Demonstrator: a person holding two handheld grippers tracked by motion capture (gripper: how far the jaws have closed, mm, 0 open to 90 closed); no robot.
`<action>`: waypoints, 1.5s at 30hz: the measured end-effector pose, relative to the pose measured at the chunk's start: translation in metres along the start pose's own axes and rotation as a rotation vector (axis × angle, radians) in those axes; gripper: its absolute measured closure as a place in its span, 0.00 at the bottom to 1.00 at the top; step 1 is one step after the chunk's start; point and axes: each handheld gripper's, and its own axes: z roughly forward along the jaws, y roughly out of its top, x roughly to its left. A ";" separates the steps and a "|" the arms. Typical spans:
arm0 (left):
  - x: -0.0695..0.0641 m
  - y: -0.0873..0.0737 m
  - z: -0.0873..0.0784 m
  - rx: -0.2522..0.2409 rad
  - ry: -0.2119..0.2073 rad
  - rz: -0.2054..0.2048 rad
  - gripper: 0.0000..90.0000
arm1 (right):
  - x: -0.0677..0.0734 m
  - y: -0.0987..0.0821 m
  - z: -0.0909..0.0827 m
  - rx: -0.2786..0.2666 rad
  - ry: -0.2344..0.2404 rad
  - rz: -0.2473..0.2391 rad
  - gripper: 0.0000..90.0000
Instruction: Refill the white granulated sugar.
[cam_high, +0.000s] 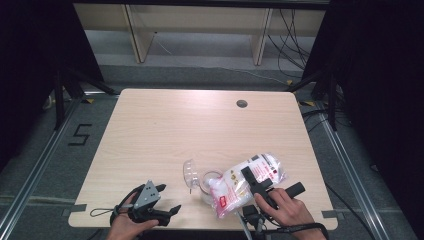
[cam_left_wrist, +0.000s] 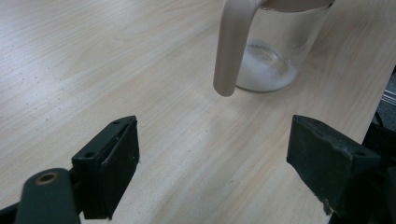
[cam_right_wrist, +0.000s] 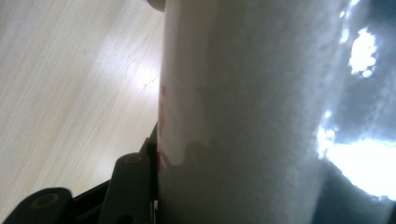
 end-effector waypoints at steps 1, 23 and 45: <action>0.000 0.000 0.000 0.000 0.000 0.000 0.19 | 0.000 0.000 0.000 0.000 0.000 0.000 0.60; 0.001 0.000 -0.001 0.006 0.008 0.010 0.19 | -0.002 -0.005 -0.002 0.013 -0.001 0.000 0.61; 0.001 0.000 -0.002 0.006 0.008 0.013 0.19 | -0.003 -0.007 -0.003 0.018 -0.005 0.000 0.61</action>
